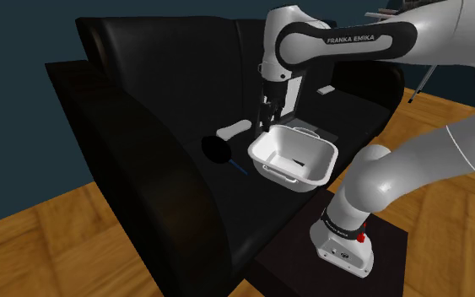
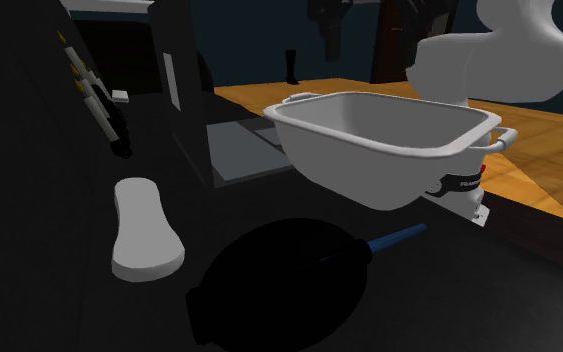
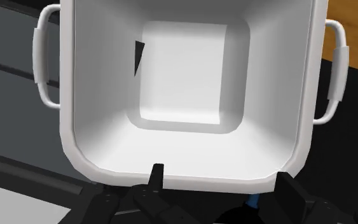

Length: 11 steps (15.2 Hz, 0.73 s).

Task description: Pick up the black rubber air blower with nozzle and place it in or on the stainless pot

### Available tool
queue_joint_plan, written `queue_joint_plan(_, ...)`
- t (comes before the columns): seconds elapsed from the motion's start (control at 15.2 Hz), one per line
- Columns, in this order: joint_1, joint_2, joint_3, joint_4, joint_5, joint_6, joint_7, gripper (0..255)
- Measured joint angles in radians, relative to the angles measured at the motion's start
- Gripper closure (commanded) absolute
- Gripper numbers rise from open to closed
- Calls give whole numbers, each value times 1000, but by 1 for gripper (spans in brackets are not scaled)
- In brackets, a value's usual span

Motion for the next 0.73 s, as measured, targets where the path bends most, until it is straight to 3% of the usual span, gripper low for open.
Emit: queue_joint_plan(0.73, 67, 296, 86, -21, 70, 357, 85, 0)
